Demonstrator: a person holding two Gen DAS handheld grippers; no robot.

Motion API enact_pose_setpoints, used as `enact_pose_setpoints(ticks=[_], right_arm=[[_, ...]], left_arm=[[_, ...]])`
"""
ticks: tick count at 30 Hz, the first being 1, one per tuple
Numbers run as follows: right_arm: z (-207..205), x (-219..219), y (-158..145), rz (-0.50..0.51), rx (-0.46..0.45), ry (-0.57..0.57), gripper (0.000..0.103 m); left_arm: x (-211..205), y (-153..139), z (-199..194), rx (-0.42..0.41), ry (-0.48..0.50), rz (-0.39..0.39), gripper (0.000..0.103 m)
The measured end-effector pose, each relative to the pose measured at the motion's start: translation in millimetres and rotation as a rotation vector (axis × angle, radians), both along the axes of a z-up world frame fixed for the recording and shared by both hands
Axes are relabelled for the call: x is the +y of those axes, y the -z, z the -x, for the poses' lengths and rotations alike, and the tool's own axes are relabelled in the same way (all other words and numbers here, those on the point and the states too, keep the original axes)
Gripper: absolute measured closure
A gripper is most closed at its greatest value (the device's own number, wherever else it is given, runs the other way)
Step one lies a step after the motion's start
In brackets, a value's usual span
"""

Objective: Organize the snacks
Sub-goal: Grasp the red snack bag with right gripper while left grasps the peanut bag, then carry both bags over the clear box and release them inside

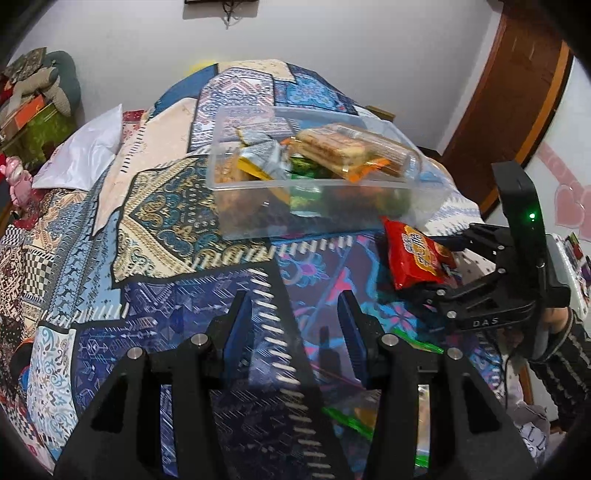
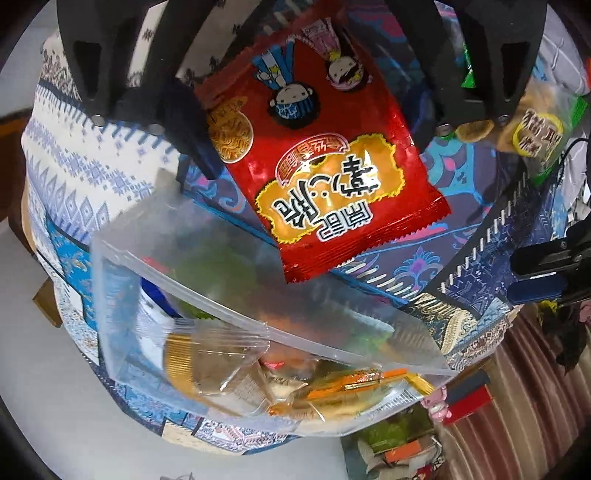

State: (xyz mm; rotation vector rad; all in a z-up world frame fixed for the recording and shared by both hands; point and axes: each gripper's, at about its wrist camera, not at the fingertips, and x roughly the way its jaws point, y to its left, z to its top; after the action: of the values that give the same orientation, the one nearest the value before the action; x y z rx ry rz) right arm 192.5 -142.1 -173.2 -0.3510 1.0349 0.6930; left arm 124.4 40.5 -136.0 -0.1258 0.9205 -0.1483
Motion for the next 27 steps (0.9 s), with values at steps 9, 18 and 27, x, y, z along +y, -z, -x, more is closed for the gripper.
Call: enact_pose_setpoints(ticks=[9, 18, 27], right_arm=[[29.2, -24.7, -20.6, -0.049, -0.029, 0.075, 0.024], [51.2, -49.8, -50.0, -0.119, -0.062, 0.148, 0.024], [60.0, -57.5, -54.3, -0.154, -0.061, 0.176, 0.024]], left_arm=[[-29.4, -16.7, 22.0, -0.02, 0.07, 0.026, 0.035], [-65.8, 1.2, 39.7, 0.05, 0.175, 0.048, 0.015], [-72.4, 28.8, 34.7, 0.089, 0.153, -0.003, 0.015]])
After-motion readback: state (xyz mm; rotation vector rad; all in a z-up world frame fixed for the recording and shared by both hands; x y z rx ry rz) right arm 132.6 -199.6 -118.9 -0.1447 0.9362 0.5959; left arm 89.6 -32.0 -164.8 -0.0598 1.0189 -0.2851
